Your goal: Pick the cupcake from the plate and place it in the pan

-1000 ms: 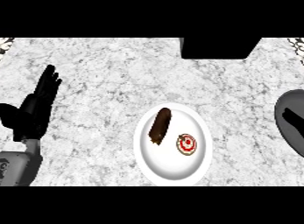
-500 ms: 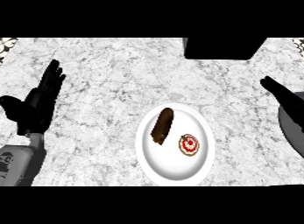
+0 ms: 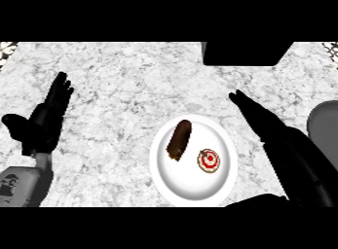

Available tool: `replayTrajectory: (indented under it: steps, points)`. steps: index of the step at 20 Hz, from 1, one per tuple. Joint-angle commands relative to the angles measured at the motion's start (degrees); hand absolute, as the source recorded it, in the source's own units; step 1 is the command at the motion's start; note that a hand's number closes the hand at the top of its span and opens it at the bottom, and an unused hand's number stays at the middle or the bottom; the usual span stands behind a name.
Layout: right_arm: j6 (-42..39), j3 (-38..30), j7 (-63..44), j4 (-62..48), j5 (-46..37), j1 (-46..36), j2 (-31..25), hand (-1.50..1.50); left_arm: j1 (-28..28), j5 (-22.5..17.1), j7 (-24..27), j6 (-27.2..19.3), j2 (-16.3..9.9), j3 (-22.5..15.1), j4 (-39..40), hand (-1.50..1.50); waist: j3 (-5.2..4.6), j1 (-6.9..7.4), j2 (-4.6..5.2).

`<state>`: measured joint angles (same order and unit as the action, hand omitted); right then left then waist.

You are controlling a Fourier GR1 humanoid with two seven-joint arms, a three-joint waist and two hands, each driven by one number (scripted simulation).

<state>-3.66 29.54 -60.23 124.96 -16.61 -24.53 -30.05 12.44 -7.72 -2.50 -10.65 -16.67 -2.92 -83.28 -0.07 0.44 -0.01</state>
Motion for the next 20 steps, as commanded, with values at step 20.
replayTrajectory:
  steps: [20]
  points:
    - [-8.35, 0.01, 2.81, -14.02, -7.79, 7.14, 11.61, -1.5, 1.4, 4.23, -2.21, 0.7, 3.17, 1.77, -1.07, 0.0, 0.07, -0.35, 0.0]
